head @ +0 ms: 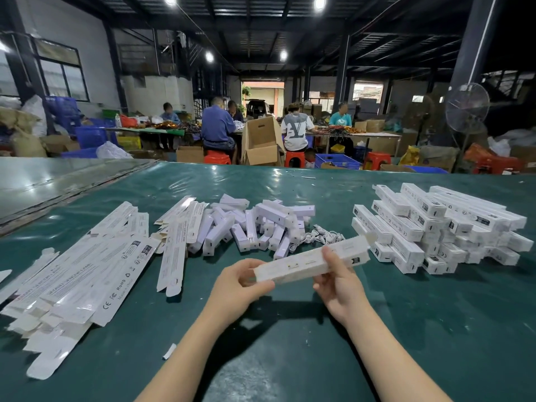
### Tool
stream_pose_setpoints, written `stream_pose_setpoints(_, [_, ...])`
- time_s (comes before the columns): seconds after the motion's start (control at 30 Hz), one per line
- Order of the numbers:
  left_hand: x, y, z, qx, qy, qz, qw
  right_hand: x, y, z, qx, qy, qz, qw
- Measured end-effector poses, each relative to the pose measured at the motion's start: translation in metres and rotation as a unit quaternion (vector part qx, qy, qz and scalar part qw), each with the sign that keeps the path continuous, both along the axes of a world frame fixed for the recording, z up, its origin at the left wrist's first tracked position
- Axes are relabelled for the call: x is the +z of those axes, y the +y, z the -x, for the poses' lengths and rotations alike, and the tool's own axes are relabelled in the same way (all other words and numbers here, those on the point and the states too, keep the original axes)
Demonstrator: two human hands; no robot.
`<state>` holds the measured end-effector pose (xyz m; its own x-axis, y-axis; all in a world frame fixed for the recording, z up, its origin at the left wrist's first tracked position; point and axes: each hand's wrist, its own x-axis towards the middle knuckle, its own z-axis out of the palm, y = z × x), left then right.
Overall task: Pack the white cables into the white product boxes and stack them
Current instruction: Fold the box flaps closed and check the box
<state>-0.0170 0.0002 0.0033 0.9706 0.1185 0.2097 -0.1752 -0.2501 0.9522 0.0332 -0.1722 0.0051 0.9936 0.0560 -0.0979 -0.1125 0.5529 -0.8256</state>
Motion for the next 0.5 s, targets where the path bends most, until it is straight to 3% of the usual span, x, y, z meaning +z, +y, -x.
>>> stream_pose_setpoints(0.13, [0.001,0.006,-0.007,0.03,0.013,0.172,0.985,0.001,-0.011,-0.007,-0.034,0.028,-0.061,0.997])
stream_pose_setpoints(0.33, [-0.001,-0.004,-0.009,0.001,0.034,0.249,0.968,-0.003,-0.013,-0.012,0.007,0.012,-0.087,0.996])
stream_pose_setpoints(0.5, [-0.002,-0.008,-0.009,0.025,0.015,0.301,0.953,-0.003,-0.015,-0.009,0.117,-0.062,-0.09,0.987])
